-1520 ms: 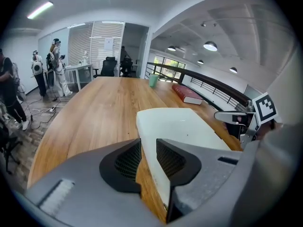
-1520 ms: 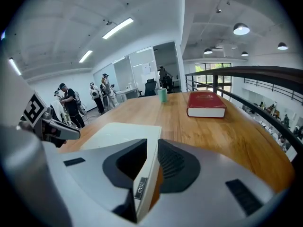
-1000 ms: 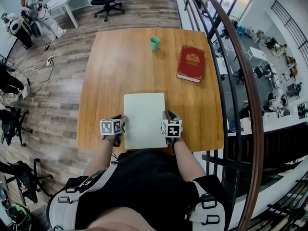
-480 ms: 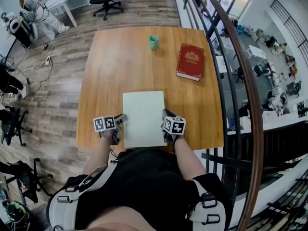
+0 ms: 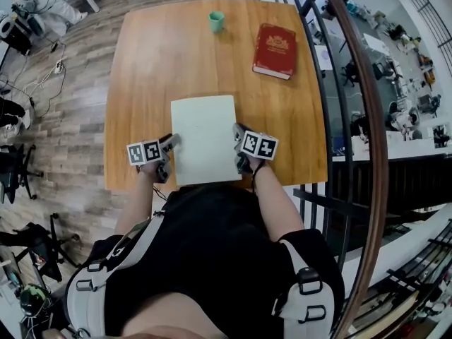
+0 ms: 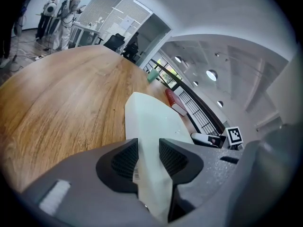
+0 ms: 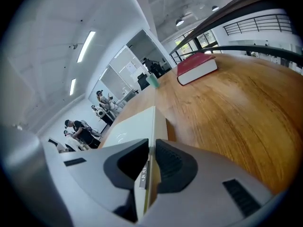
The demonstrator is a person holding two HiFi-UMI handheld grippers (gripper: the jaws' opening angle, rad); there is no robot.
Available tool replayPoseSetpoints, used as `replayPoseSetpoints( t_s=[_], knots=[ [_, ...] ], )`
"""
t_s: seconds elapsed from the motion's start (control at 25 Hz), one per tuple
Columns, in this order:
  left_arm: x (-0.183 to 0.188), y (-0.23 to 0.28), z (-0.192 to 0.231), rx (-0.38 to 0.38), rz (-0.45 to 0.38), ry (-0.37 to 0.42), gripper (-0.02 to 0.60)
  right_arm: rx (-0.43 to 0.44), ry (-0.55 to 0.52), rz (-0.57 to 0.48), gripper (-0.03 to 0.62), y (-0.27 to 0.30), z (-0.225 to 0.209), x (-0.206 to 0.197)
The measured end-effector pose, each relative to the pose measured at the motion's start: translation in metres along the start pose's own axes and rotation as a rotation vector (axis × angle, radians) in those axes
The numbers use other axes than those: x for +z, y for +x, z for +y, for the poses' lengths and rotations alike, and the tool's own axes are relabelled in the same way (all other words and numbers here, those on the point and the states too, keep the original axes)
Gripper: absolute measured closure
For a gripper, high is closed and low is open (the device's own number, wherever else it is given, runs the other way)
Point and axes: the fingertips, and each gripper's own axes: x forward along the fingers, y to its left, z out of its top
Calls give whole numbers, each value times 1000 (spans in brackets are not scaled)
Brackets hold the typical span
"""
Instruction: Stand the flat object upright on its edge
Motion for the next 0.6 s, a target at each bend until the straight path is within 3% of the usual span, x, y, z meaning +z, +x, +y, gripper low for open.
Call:
replayPoseSetpoints(
  t_s=[0.4, 0.6],
  knots=[
    [-3, 1, 2, -7, 17, -7, 453, 53, 39, 25, 556, 2, -2, -3],
    [-3, 3, 2, -13, 19, -8, 453, 36, -18, 41, 532, 0, -5, -2]
  ],
)
